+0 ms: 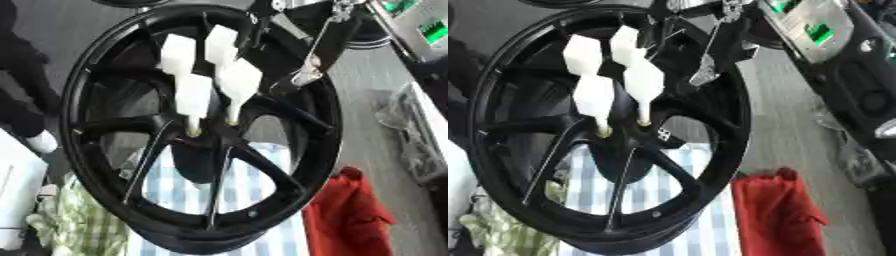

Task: Pull the pin out of the wheel hub.

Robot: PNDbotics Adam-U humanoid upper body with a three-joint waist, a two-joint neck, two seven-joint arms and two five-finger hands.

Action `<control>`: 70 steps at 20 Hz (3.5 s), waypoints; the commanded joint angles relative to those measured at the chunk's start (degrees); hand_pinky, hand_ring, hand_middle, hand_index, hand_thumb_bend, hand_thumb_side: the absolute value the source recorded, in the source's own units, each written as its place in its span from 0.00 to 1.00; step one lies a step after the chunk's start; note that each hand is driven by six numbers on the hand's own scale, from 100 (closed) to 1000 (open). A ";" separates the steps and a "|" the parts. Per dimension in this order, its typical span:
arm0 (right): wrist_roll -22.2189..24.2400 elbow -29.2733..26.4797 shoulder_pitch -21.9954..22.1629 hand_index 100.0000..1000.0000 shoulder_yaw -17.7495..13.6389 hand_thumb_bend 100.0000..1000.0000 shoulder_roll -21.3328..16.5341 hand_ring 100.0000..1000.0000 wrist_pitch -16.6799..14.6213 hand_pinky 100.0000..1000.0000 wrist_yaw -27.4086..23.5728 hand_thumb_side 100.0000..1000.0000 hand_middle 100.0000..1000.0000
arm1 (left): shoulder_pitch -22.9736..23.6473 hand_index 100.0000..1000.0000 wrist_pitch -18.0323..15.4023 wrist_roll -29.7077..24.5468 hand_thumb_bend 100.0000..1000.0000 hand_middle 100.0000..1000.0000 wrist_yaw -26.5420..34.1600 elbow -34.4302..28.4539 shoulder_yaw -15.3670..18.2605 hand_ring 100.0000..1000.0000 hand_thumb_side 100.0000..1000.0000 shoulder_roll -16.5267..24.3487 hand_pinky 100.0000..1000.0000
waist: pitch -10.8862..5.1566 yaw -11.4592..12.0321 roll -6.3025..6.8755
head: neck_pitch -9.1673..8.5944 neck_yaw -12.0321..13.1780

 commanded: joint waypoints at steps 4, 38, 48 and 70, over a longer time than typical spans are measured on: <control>-0.04 0.28 -1.17 0.80 -0.45 0.38 -0.50 0.74 -0.70 0.82 0.30 0.03 0.74 | -0.64 0.76 0.15 -0.06 0.00 0.75 -0.47 -0.49 0.13 0.82 0.87 1.68 0.69 | -1.16 0.24 0.34 | -0.41 -0.36; -0.04 1.07 -1.36 0.74 1.18 0.30 0.30 0.70 0.03 0.78 -0.66 0.03 0.68 | -0.65 0.75 0.73 1.11 0.00 0.74 -0.65 -0.41 0.12 0.83 0.87 2.08 0.70 | -0.43 1.26 0.03 | -0.64 -0.65; -0.04 1.76 -1.17 0.74 1.55 0.27 0.83 0.70 -0.12 0.78 -0.37 0.01 0.68 | -0.59 0.75 0.93 1.35 0.00 0.74 -0.61 -0.42 0.10 0.83 0.87 2.14 0.70 | -0.14 1.45 0.03 | -0.94 -0.64; -0.04 0.18 -0.98 0.60 1.51 0.04 -0.01 0.65 1.30 0.76 -2.65 0.00 0.56 | -0.43 0.75 1.05 1.18 0.00 0.74 -0.49 -0.33 0.03 0.82 0.87 2.41 0.70 | -0.24 1.39 0.10 | -0.68 -0.84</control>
